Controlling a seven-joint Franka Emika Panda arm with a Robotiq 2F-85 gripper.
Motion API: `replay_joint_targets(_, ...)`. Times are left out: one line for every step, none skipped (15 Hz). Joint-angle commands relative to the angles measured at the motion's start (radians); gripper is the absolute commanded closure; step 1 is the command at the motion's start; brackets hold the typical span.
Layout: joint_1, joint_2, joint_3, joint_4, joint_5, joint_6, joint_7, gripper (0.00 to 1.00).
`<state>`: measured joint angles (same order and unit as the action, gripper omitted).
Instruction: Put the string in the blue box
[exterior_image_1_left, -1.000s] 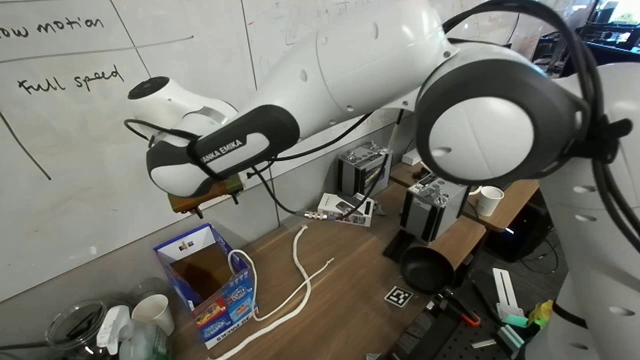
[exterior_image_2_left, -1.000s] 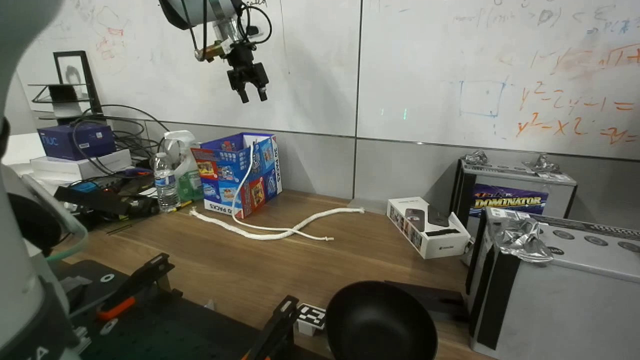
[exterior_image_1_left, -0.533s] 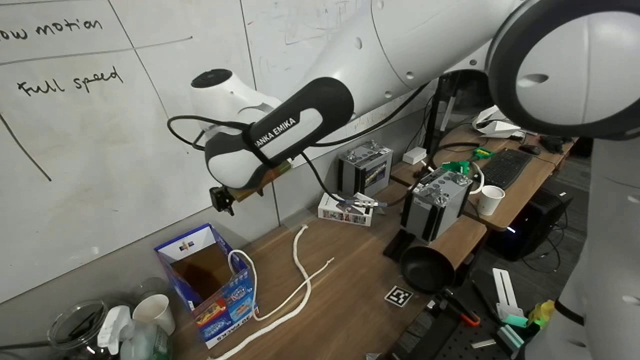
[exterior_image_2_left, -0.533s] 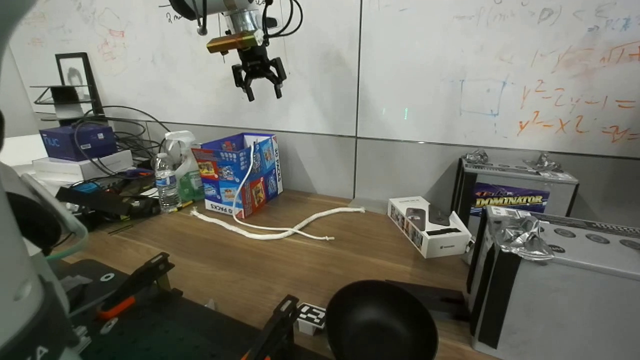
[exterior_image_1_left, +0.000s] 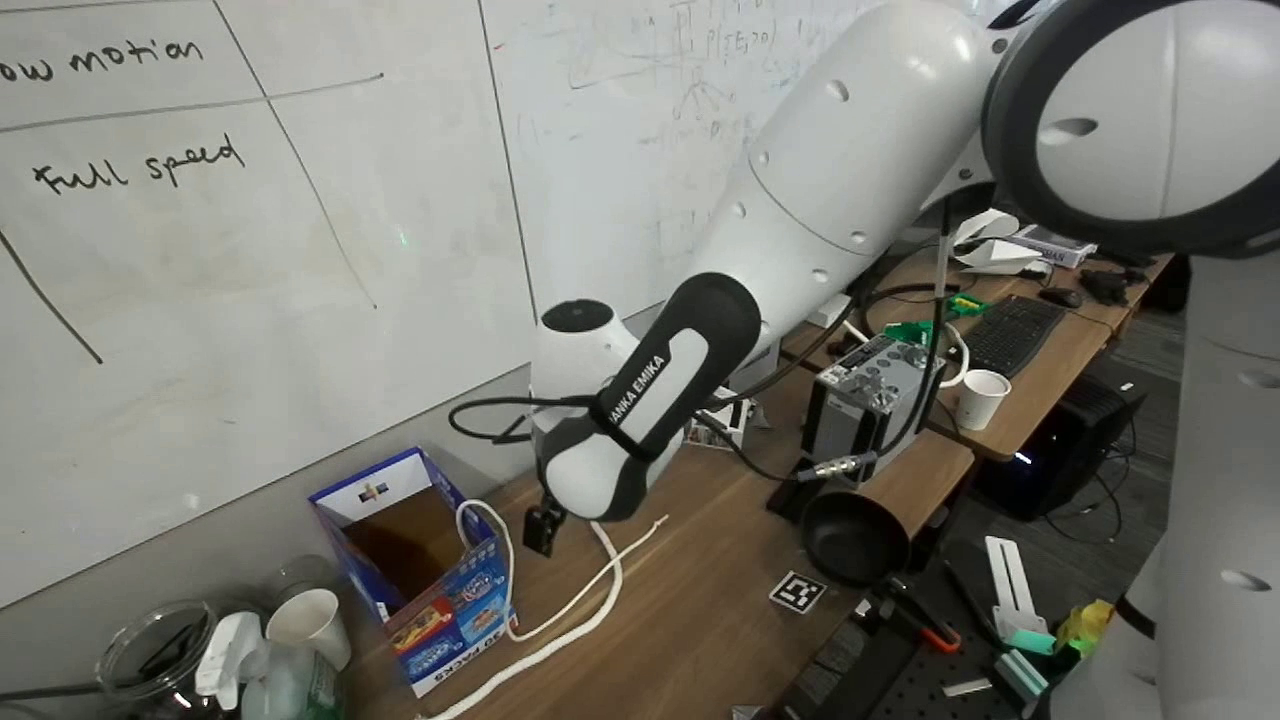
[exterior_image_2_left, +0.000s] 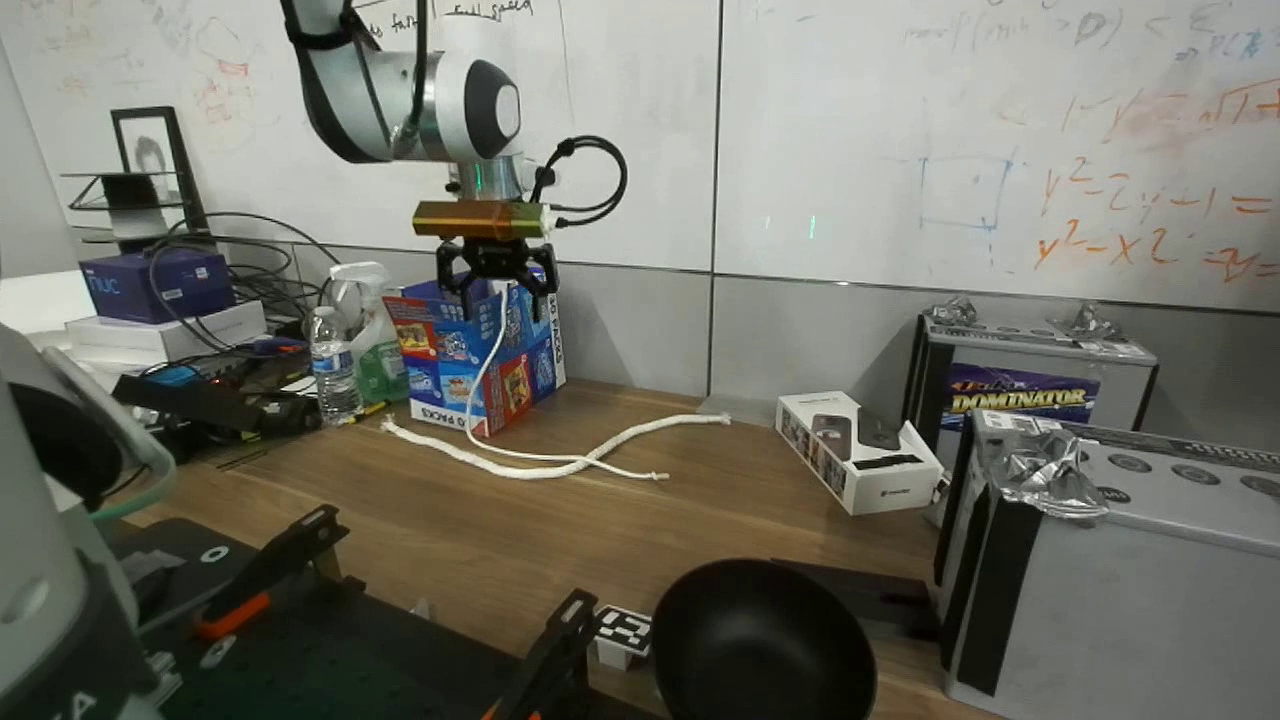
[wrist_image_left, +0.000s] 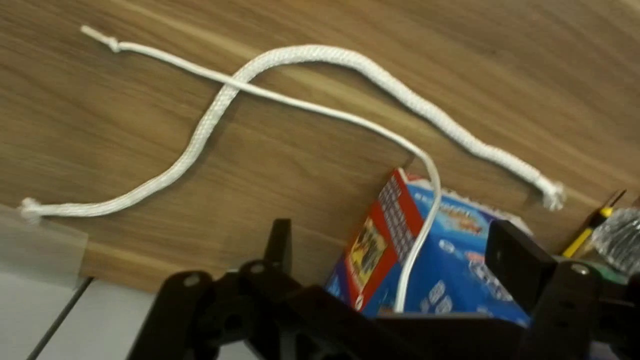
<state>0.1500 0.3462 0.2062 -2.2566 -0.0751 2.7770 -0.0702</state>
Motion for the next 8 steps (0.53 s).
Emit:
replay_joint_targets(-0.098,0.041,0.119,-0.098,0.091,0.102,-0.254,0.00)
replay_joint_targets(-0.126,0.064,0.151,-0.107,0.099,0.105,-0.316,0.00)
replay_joint_targets(-0.146,0.089,0.172,-0.107,0.091,0.096,-0.369,0.00)
replay_joint_targets(-0.155,0.109,0.180,-0.104,0.071,0.084,-0.398,0.00)
replay_joint_targets(-0.102,0.118,0.121,-0.094,0.051,0.073,-0.297,0.00)
replay_joint_targets(-0.052,0.123,0.063,-0.093,0.032,0.084,-0.212,0.00)
replay_joint_targets(-0.004,0.137,0.007,-0.093,0.018,0.128,-0.127,0.00)
replay_joint_targets(0.021,0.151,-0.025,-0.085,0.015,0.144,-0.076,0.00)
